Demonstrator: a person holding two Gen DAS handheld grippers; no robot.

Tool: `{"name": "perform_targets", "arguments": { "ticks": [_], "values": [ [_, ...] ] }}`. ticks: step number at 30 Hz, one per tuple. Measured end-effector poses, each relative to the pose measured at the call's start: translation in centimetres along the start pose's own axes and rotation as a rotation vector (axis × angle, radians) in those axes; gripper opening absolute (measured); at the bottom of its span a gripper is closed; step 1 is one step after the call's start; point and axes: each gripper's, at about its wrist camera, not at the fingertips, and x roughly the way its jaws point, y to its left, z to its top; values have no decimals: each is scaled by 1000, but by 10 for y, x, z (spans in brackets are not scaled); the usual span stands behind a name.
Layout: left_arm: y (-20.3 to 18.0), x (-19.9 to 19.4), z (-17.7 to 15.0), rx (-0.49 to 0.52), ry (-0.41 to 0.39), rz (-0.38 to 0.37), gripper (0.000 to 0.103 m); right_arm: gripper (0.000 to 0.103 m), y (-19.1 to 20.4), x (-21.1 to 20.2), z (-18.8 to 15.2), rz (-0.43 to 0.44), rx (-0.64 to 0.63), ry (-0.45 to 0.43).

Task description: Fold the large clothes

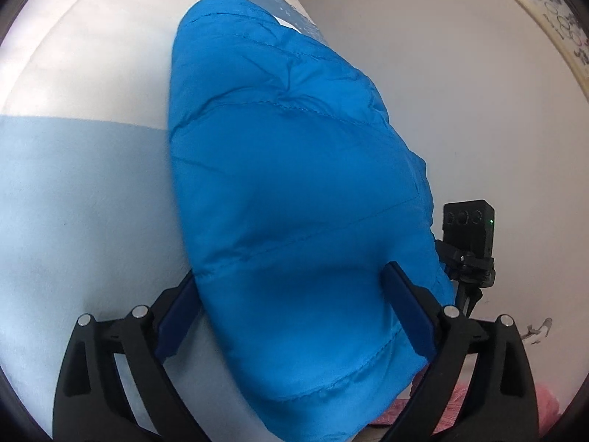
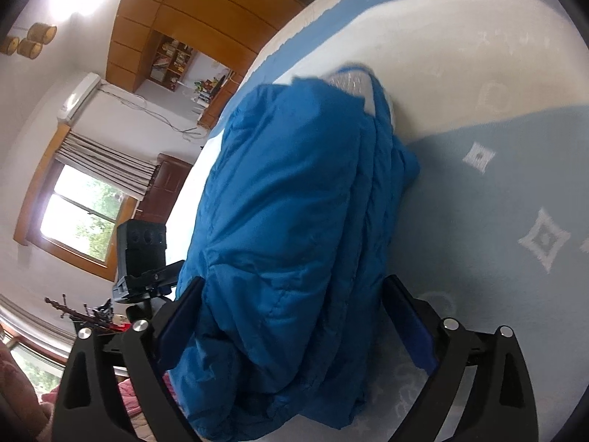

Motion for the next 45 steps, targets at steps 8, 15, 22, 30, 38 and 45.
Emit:
{"name": "perform_targets", "arguments": {
  "ticks": [8, 15, 22, 30, 38, 45],
  "values": [
    [-10, 15, 6, 23, 11, 10, 99, 99, -9, 10, -1, 39, 4, 9],
    [-17, 17, 3, 56, -22, 19, 97, 99, -6, 15, -3, 48, -25, 4],
    [-22, 7, -6, 68, -81, 36, 81, 78, 5, 18, -6, 29, -93, -60],
    [-46, -6, -19, 135, -160, 46, 63, 59, 24, 5, -15, 7, -153, -124],
    [-61, -14, -31, 181, -195, 48, 62, 57, 54, -6, -23, -60, -252, -168],
    [-78, -32, -20, 225, -277, 78, 62, 57, 81, -6, -5, -83, -352, -184]
  ]
}}
